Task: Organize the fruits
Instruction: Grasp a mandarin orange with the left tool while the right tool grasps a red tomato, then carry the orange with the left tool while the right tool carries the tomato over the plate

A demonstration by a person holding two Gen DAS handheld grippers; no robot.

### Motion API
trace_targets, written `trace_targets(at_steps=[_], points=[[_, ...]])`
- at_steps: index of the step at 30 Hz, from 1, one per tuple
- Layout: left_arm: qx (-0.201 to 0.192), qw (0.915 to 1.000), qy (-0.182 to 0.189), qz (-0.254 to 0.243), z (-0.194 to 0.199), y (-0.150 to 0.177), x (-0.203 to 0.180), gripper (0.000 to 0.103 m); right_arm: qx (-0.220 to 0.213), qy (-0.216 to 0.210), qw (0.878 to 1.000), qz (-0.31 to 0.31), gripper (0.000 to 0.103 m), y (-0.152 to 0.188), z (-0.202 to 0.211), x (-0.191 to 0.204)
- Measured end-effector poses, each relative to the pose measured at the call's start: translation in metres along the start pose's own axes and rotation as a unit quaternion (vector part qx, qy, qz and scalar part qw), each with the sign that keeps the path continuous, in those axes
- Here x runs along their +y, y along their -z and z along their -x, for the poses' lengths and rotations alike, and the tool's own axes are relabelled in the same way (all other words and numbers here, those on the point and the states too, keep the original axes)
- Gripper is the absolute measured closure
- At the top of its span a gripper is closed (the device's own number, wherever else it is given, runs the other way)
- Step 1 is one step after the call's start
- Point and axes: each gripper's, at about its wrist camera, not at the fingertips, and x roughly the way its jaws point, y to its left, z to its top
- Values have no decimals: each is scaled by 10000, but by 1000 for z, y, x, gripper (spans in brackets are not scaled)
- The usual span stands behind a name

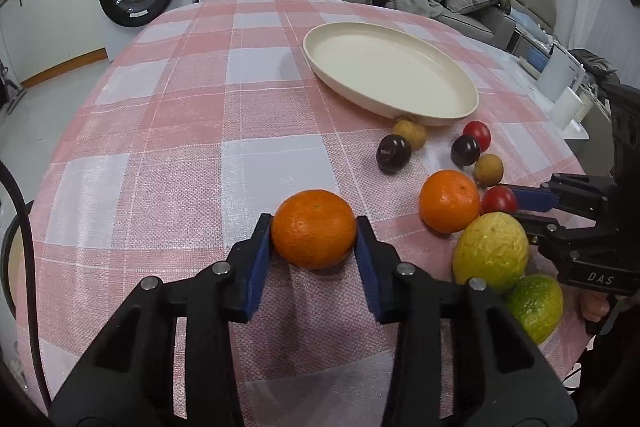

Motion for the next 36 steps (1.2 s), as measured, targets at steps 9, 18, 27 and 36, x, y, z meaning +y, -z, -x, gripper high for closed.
trace_targets(at_steps=[9, 18, 27, 36], points=[[-527, 9981, 331, -51, 20, -3, -2, 66, -172, -109, 9998, -51, 71, 4, 16, -4], [-878, 9950, 379, -294, 36, -14, -20, 66, -844, -4, 9963, -183, 71, -5, 49, -15], [-1279, 9901, 436, -374, 35, -41, -30, 66, -1273, 247, 9910, -343, 71, -25, 61, -30], [-1448, 9878, 497, -290, 27, -62, -33, 66, -1380, 338, 9887, -486, 71, -42, 55, -41]])
